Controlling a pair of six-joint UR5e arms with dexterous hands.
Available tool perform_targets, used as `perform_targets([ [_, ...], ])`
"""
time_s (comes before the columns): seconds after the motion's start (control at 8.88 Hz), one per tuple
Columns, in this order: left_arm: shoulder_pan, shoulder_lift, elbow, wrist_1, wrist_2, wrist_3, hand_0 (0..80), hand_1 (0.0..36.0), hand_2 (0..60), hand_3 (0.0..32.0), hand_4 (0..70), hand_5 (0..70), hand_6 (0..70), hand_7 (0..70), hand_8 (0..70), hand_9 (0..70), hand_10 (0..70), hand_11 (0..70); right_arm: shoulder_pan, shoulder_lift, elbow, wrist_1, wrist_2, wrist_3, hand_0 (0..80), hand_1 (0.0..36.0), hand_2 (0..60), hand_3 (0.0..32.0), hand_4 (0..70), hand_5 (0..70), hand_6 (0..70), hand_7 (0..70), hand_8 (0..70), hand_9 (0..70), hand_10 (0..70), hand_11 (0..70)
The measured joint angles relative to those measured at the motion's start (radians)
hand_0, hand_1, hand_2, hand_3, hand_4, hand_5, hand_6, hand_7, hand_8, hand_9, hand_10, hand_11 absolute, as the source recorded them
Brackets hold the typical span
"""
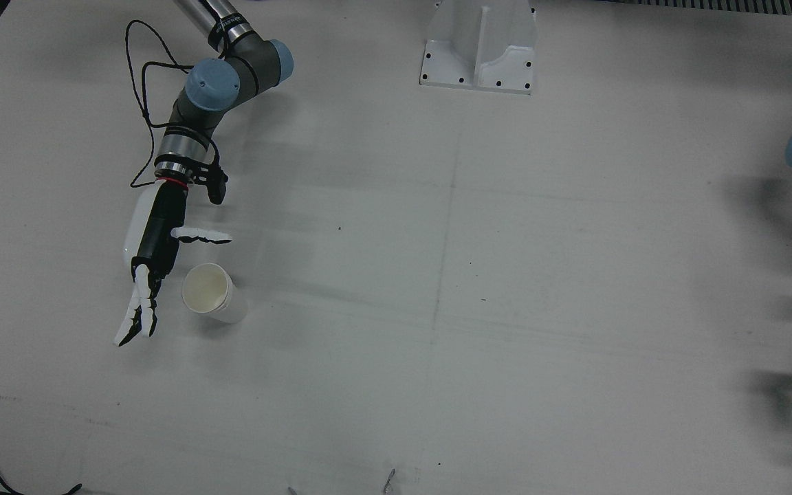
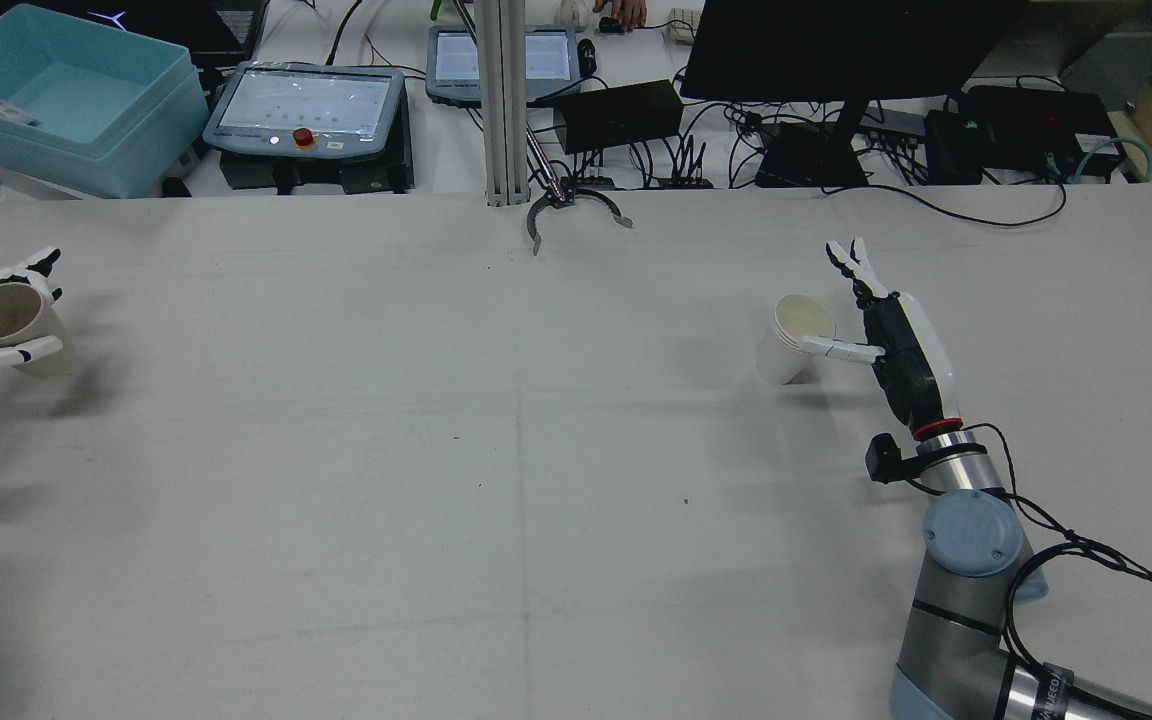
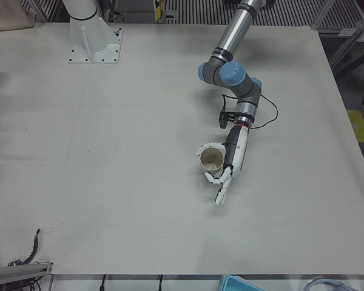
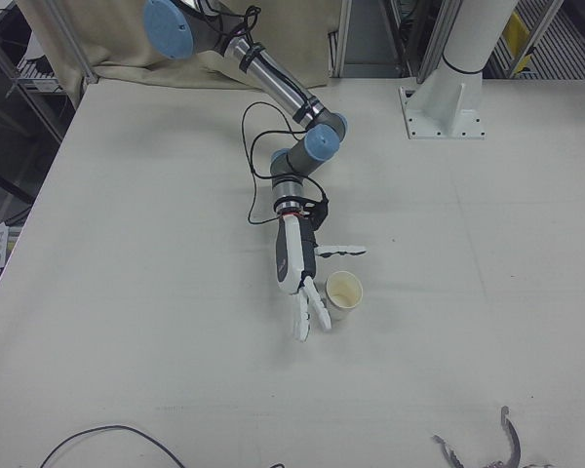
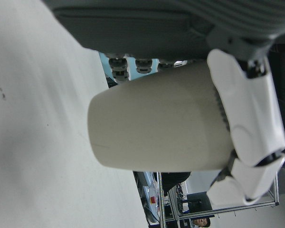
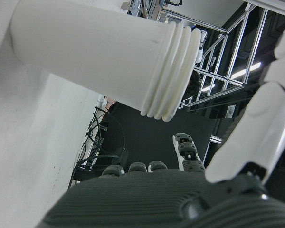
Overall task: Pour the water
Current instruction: 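Close the right hand around the middle white paper cup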
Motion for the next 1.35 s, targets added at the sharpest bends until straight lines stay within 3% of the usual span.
perform_targets([
  [0.9, -0.002, 0.007, -0.007, -0.005, 0.001, -0.013, 45.8, 36.0, 60.0, 0.0, 27.6, 65.1, 5.1, 9.0, 2.8, 5.4, 6.5, 12.2, -0.006, 0.024, -0.082, 0.003, 0.022, 0.009, 45.3, 11.7, 9.0, 0.0, 3.3, 3.7, 0.7, 1.8, 0.1, 0.0, 0.0, 0.0],
  [1.35, -0.002, 0.010, -0.003, -0.005, 0.000, -0.013, 46.0, 36.0, 60.0, 0.0, 27.4, 64.8, 5.0, 8.7, 2.9, 5.4, 6.5, 12.2, -0.025, 0.085, -0.136, 0.003, 0.020, 0.002, 45.6, 11.9, 9.0, 0.0, 4.3, 3.6, 1.1, 2.2, 0.3, 0.0, 0.0, 0.0],
])
